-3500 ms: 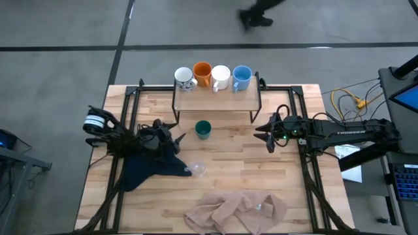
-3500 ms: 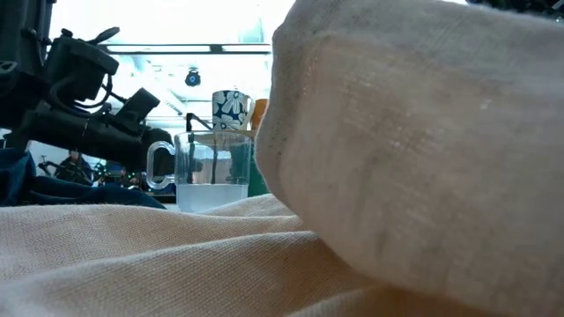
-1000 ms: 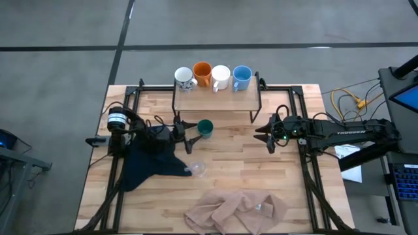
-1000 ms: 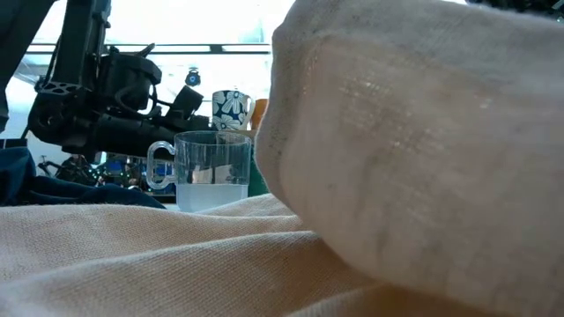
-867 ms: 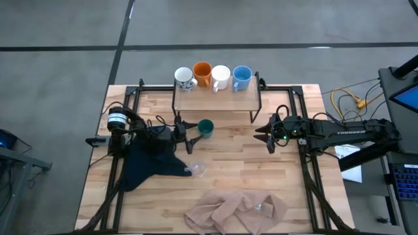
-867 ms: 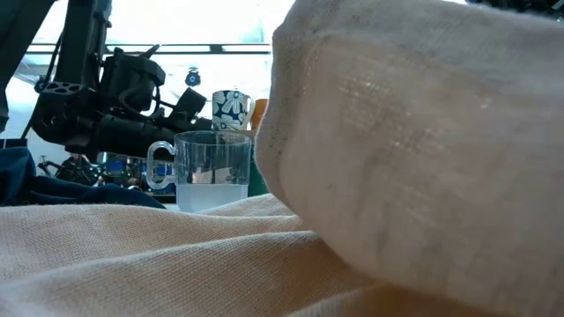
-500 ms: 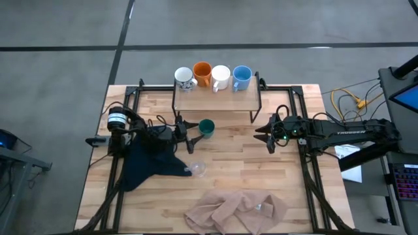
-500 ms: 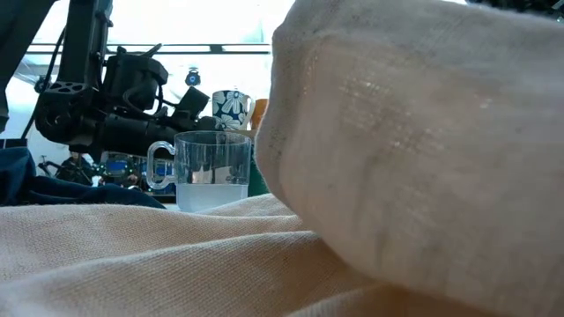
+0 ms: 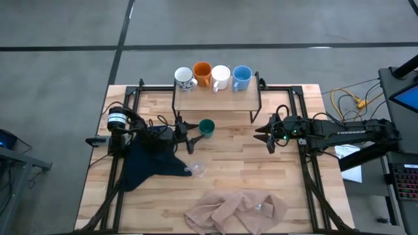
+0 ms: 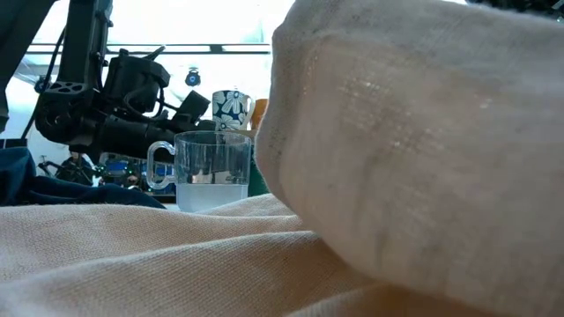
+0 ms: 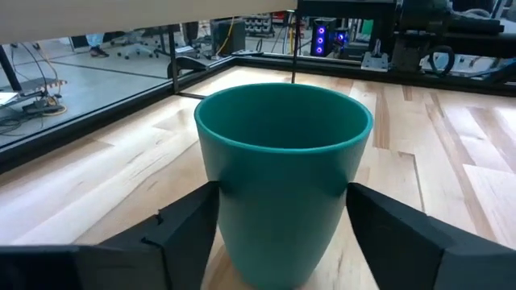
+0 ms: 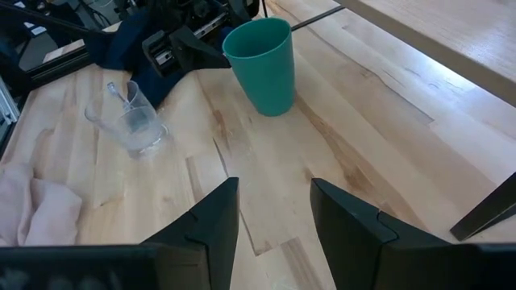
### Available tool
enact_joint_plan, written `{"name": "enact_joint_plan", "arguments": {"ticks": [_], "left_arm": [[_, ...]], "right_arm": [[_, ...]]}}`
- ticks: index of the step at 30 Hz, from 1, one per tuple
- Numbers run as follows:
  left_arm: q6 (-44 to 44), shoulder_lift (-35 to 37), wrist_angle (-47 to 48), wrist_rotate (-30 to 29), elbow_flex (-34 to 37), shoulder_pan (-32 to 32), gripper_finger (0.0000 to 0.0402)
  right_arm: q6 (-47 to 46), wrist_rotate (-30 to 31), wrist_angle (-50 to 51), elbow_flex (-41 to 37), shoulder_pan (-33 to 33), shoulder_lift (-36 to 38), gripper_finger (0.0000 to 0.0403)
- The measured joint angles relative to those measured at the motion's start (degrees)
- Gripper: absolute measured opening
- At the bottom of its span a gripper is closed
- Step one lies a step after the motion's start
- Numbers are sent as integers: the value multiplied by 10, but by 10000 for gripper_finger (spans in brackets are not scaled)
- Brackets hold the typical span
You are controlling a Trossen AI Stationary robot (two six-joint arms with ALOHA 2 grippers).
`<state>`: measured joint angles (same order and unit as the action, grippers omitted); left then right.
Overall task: Stack small to large cups/mugs on shelf
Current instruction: Put the green cup on the shelf
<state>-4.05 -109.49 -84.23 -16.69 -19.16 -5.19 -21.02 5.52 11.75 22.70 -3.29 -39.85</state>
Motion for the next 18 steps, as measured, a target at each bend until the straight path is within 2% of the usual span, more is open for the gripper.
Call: {"name": "enact_joint_plan", "arguments": {"ticks": [9,18], "left_arm": [[1,0,0,0,0,0,187],[0,0,8,0,0,-1,178]], "right_arm": [[0,0,0,0,0,0,148],[-9,0,0,0,0,0,148]]}}
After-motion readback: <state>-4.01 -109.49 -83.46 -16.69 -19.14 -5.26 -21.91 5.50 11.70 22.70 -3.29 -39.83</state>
